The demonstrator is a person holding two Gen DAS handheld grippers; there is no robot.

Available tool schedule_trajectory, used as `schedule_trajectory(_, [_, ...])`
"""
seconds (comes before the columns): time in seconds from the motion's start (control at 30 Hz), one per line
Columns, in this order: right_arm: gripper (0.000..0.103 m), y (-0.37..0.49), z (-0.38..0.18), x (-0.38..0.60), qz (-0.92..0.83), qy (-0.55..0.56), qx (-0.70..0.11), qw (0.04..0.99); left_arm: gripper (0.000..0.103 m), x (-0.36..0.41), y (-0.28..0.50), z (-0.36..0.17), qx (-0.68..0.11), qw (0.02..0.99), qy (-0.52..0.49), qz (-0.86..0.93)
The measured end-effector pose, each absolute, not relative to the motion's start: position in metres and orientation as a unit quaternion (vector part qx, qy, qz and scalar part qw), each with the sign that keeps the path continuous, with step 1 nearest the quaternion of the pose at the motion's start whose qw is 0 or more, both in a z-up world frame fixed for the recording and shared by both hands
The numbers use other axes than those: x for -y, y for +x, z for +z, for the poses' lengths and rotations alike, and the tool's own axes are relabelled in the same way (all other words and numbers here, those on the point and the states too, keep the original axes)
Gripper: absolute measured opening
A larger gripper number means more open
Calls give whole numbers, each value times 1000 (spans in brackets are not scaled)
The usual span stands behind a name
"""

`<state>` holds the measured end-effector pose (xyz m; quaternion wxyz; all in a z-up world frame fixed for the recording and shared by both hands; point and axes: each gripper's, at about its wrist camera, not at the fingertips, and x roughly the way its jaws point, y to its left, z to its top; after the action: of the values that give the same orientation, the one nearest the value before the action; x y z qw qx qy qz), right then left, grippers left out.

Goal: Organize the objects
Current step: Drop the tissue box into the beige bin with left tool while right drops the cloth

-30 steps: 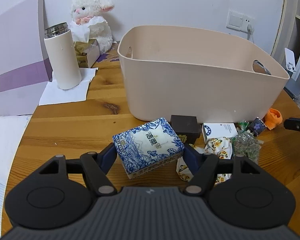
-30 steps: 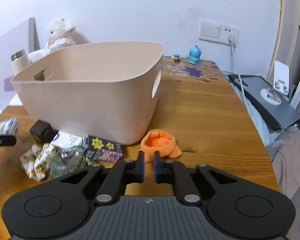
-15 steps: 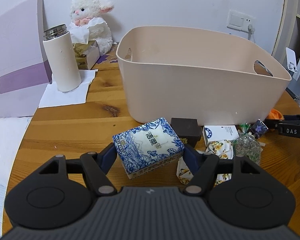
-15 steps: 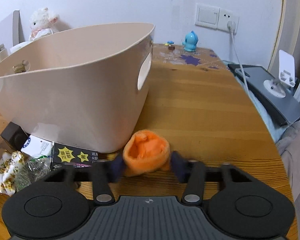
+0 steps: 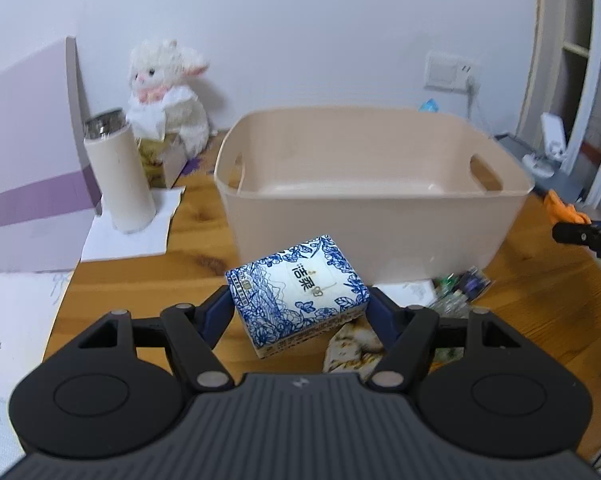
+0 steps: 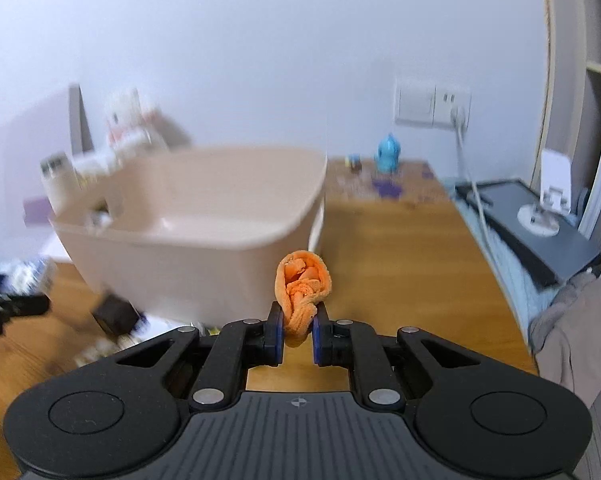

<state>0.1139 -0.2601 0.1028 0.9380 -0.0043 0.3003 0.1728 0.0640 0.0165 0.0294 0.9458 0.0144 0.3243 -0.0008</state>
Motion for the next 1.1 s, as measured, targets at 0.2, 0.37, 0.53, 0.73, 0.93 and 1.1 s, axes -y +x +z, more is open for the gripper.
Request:
schedule_trajectory(0.2, [12,117,145,261,188,11,-254,949,73,-8,66,63,-282,959,24,-10])
schedule_trajectory(0.37, [12,135,161,245,199,-1,-232,952,73,0,89,81,-256,966,38,-1])
schedule_trajectory(0.53, [12,152,166,222,209,-15,-224,952,73,6,128,86,-254,966,42,17])
schedule_trajectory(0.73, [12,178,156,193,205,-39,-242,948,73,9,174,67,-298,954,19,26])
schedule_trajectory(0.93, [13,206,135,177,195,-48,-290,936,73,9,205,43,-344,938,7,30])
schedule_trajectory(1.1, [15,218,113,168,185,-64,-328,924,73,10,215,23,-373,928,16,22])
